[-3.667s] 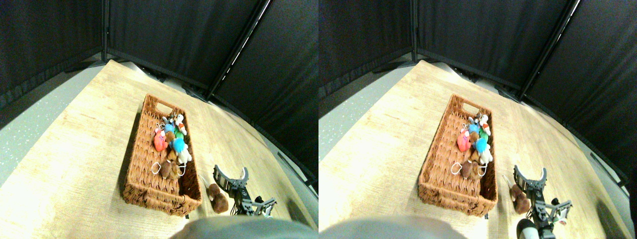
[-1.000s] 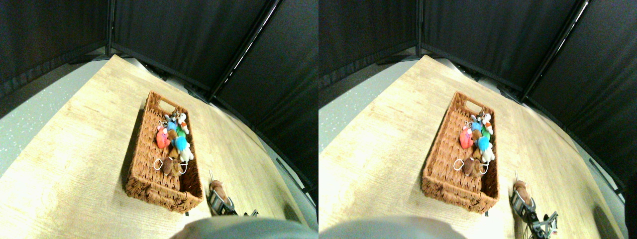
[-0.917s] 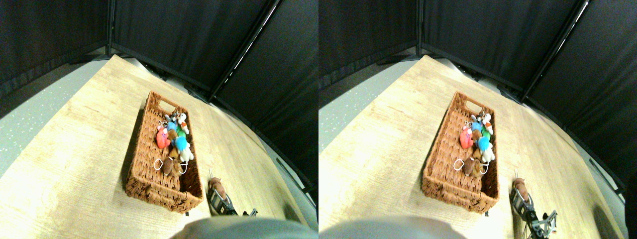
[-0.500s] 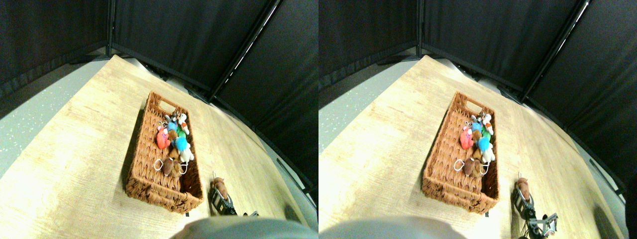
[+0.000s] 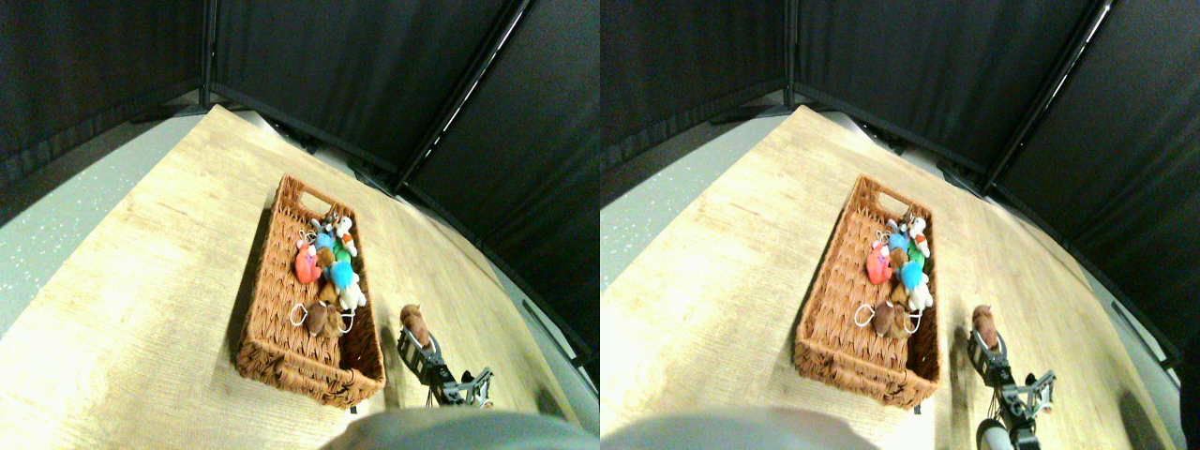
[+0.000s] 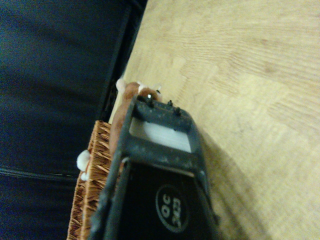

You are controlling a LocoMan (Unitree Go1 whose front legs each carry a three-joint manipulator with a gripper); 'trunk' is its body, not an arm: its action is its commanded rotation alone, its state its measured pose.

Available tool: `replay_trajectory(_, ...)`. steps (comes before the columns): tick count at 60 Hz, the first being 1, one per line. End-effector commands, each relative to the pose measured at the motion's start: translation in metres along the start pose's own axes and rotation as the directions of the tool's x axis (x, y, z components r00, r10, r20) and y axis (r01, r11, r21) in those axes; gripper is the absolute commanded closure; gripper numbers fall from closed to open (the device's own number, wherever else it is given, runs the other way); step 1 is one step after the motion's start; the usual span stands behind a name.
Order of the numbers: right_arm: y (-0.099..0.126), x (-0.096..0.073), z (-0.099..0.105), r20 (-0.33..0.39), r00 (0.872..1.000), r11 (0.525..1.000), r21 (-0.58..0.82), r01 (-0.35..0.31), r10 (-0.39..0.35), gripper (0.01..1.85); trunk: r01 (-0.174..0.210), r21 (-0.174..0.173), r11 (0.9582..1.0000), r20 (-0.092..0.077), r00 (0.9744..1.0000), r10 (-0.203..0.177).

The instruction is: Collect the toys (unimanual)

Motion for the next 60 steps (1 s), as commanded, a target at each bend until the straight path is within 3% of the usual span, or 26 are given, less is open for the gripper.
replay_trajectory(1, 0.022, 0.002, -0.004, -0.006, 0.998, 0.997, -0.027, -0.070, 0.070, 1.80, -0.005, -0.024, 0.9997, 0.015, 0.9999, 0.006)
replay_trajectory(14, 0.045, 0.004, -0.017, -0.099, 0.989, 0.993, -0.040, -0.115, 0.111, 1.80, -0.010, -0.043, 0.9990, 0.025, 0.9996, 0.012)
replay_trajectory(22, 0.059, 0.006, -0.026, -0.173, 0.974, 0.987, -0.049, -0.154, 0.143, 1.80, -0.018, -0.057, 0.9982, 0.032, 0.9993, 0.020)
replay_trajectory(26, 0.066, 0.005, -0.030, -0.169, 0.974, 0.983, -0.084, -0.164, 0.149, 1.80, -0.023, -0.062, 0.9978, 0.034, 0.9991, 0.026)
replay_trajectory(34, 0.080, 0.004, -0.043, -0.221, 0.953, 0.965, -0.114, -0.236, 0.207, 1.80, -0.030, -0.073, 0.9969, 0.043, 0.9985, 0.033)
replay_trajectory(42, 0.092, 0.002, -0.055, -0.246, 0.947, 0.966, -0.103, -0.239, 0.208, 1.80, -0.039, -0.082, 0.9959, 0.054, 0.9976, 0.043)
replay_trajectory(47, 0.100, 0.000, -0.064, -0.284, 0.931, 0.951, -0.139, -0.278, 0.230, 1.80, -0.044, -0.089, 0.9950, 0.061, 0.9969, 0.050)
replay_trajectory(56, 0.109, -0.002, -0.076, -0.313, 0.922, 0.956, -0.106, -0.273, 0.228, 1.80, -0.056, -0.101, 0.9933, 0.070, 0.9955, 0.063)
replay_trajectory(58, 0.110, -0.002, -0.081, -0.356, 0.900, 0.951, -0.083, -0.298, 0.251, 1.80, -0.060, -0.105, 0.9927, 0.073, 0.9950, 0.068)
replay_trajectory(60, 0.110, -0.001, -0.085, -0.356, 0.901, 0.947, -0.105, -0.304, 0.249, 1.80, -0.064, -0.109, 0.9920, 0.074, 0.9946, 0.072)
